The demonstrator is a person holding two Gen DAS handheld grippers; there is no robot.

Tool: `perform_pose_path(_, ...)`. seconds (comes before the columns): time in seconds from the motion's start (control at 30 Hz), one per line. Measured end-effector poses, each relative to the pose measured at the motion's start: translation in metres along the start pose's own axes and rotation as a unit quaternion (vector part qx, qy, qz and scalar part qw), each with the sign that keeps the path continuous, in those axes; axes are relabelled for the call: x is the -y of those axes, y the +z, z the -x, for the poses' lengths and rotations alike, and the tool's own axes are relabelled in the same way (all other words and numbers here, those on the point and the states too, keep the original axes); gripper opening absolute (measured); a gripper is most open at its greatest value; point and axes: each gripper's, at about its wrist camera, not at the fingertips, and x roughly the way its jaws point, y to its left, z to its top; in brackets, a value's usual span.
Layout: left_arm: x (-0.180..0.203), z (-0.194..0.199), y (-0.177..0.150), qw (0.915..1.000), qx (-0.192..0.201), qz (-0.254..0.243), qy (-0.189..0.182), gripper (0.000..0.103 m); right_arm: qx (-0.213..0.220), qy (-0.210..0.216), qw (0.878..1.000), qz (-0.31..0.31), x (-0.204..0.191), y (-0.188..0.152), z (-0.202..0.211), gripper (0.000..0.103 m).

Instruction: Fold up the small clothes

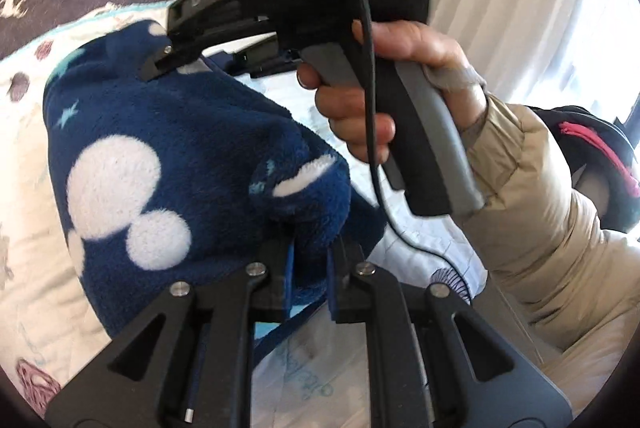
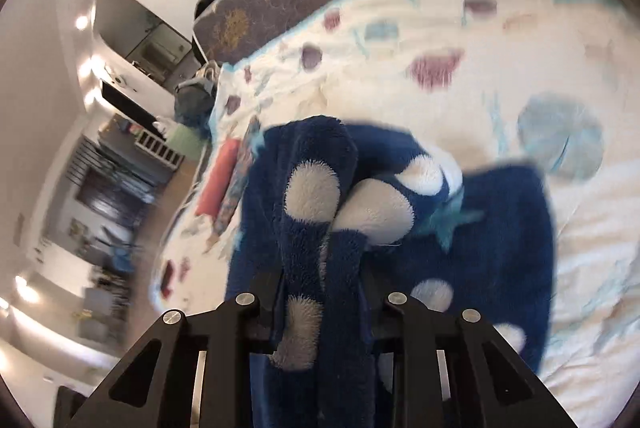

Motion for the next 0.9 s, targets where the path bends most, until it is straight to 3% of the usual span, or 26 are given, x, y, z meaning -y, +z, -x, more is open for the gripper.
perform_pose_path(0.1, 0.017, -0.002, 0.006, 0.9993, 0.004, -0.029, -0.023, 0.014, 0.048, -0.051, 0.996, 0.062, -0.019, -0.005, 0.037, 0.027)
perform_pose_path(0.2, 0.034, -0.018, 0.007, 0.9975, -0.009, -0.055, -0.044, 0.016, 0.060, -0.082, 0.993, 0.064, -0.006, -0.010, 0.063, 0.028)
perform_pose_path(0.4, 0.040, -0.079, -0.014, 0.9923, -0.098, -0.045, -0.061, 0.017, 0.012, -0.133, 0.990, -0.032, 0.082, -0.038, 0.043, 0.032)
perform_pose_path(0.53, 0.050, -0.052, -0.025, 0.9919, -0.088, -0.039, -0.082, 0.021, 0.043, -0.109, 0.991, -0.058, 0.109, -0.059, 0.045, 0.042)
perform_pose_path(0.6, 0.056, -0.027, -0.024, 0.9922, -0.065, -0.039, -0.099, 0.024, 0.050, -0.120, 0.990, -0.050, 0.107, -0.060, 0.047, 0.048)
perform_pose_path(0.63, 0.056, -0.015, -0.021, 0.9930, -0.051, -0.038, -0.100, 0.030, 0.050, -0.133, 0.989, -0.044, 0.104, -0.057, 0.046, 0.050)
perform_pose_path(0.73, 0.037, 0.020, -0.014, 0.9967, 0.008, -0.022, -0.078, 0.048, 0.054, -0.145, 0.988, -0.025, 0.097, -0.057, 0.046, 0.050)
perform_pose_path(0.8, 0.016, 0.029, -0.009, 0.9986, 0.039, -0.001, -0.036, 0.048, 0.055, -0.148, 0.987, -0.024, 0.094, -0.058, 0.048, 0.050)
perform_pose_path(0.9, -0.007, 0.014, -0.016, 0.9993, 0.020, 0.029, 0.013, 0.048, 0.062, -0.171, 0.983, -0.025, 0.090, -0.058, 0.062, 0.050)
